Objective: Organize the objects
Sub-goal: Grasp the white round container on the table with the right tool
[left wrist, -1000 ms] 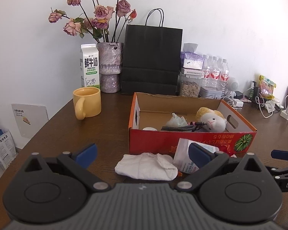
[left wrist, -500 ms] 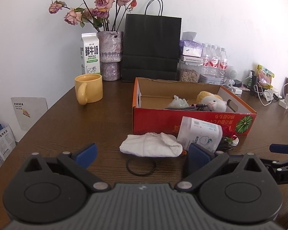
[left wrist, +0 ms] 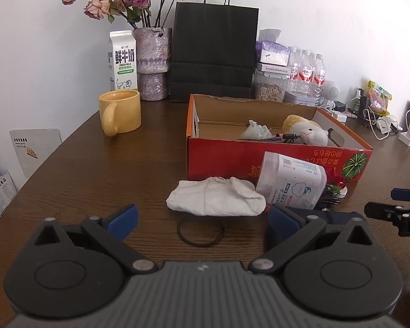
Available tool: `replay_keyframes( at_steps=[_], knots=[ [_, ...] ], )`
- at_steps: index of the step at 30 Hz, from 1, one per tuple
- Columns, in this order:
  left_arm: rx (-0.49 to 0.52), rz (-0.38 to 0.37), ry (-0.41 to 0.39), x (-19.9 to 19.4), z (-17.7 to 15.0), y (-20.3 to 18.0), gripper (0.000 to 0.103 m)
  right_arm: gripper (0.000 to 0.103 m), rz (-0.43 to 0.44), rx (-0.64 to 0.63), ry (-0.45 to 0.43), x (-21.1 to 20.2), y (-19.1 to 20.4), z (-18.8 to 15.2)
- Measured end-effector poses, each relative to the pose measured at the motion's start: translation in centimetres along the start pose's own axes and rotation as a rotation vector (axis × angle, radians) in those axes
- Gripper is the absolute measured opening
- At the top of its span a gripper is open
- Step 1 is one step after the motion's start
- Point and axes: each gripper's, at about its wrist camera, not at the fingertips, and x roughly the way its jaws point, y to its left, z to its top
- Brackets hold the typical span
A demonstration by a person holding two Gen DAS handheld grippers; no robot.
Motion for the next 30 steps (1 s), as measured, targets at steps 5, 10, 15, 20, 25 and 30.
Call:
replay_keyframes(
  at_steps=[5,10,15,20,25,30],
  knots=[
    [0.013,-0.015,0.032,1.8,0.2,-0.3,0.103,0.103,-0.031,-0.029,0.037,2.1,-0.9,1.0],
    [0.017,-0.019,0.031,2.9,0.6,-0.4,0.103,0.103,-0.057,-0.063,0.075,4.3,-1.7,1.9],
    [-0.009,-0.026,0.023,4.0,1.1,-0.1,0.103,0.103,-0.063,-0.074,0.084,6.1,-2.3,2.7],
    [-0.025,-0.031,0.031,5.3,1.5,0.3,0.103,0.100,-0.042,-0.074,0.099,7.2,-2.4,2.7],
    [-0.037,-0.033,0.028,6.1,1.9,0.7,0.103,0.095,-0.004,-0.076,0.106,7.7,-2.4,2.7],
    [-0.039,-0.045,0.034,6.8,2.1,0.7,0.103,0.070,0.028,-0.083,0.115,8.0,-2.1,2.8]
  ],
)
